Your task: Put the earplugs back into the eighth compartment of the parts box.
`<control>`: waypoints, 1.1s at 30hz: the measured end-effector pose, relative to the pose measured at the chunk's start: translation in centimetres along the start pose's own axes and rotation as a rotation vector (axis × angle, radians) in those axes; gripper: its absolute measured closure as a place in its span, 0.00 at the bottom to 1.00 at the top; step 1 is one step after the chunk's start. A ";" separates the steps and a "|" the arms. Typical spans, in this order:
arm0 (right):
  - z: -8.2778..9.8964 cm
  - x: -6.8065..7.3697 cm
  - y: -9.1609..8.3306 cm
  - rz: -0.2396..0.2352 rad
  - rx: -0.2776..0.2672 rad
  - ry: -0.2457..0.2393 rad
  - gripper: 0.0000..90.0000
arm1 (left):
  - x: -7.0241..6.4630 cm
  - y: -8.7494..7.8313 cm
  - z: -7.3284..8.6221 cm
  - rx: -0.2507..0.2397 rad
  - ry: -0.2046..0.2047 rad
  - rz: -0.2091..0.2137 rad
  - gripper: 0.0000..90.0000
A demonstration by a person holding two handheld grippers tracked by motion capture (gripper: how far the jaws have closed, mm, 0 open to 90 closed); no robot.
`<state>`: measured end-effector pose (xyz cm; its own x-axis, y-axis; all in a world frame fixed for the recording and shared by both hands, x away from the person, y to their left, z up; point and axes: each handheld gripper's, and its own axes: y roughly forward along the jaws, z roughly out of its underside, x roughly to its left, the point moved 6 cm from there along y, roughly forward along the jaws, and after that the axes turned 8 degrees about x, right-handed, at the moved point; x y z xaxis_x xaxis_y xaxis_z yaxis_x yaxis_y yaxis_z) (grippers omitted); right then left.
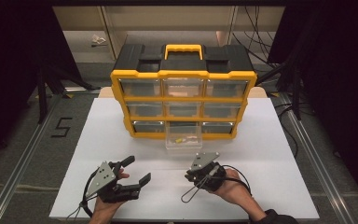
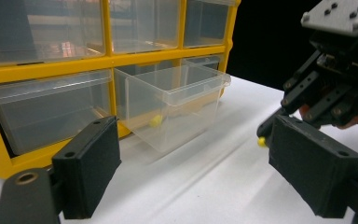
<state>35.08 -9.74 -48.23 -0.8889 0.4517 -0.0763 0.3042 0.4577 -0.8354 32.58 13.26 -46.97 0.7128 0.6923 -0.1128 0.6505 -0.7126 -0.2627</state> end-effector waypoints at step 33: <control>-2.6 -3.3 -3.0 0.085 -0.307 0.151 0.90 | 0.0 0.1 0.1 0.007 0.000 -0.002 0.18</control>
<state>37.94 -10.61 -44.06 -0.8023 0.5956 -0.0385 0.4845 0.6122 -0.6248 32.66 13.24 -47.10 0.7118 0.6934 -0.1122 0.6500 -0.7107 -0.2691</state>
